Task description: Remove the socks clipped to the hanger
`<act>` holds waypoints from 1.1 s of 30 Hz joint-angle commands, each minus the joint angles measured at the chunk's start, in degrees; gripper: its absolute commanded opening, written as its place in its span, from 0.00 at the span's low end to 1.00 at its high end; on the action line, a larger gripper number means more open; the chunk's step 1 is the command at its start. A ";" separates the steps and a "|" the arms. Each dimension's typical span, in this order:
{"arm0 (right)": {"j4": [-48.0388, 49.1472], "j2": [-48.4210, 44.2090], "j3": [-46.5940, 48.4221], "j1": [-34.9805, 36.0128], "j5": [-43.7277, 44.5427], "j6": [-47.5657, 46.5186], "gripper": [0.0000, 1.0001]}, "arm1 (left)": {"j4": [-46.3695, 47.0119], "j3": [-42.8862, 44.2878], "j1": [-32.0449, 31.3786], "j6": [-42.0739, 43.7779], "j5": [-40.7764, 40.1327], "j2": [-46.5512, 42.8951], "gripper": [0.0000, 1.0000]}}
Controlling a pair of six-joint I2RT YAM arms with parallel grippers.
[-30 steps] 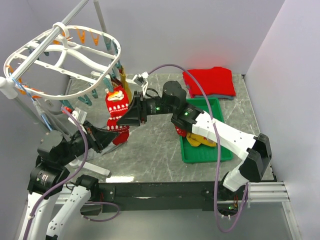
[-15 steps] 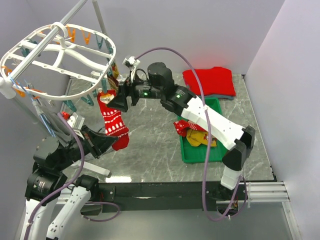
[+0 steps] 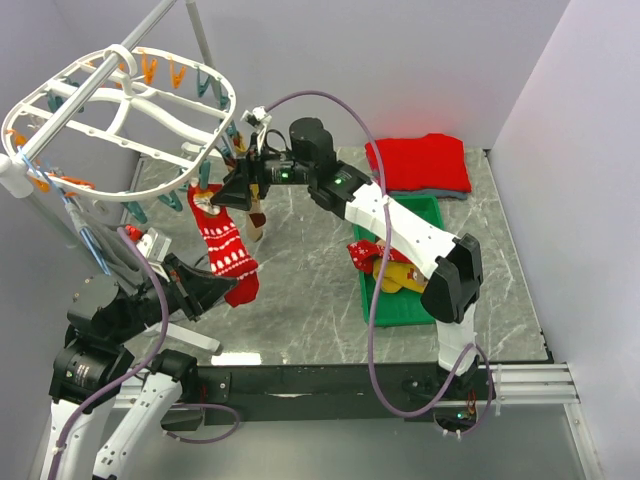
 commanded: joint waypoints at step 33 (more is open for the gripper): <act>22.80 8.70 10.53 -0.95 -6.03 15.74 0.67 | 2.45 -0.05 -0.08 -1.49 3.73 -0.66 0.01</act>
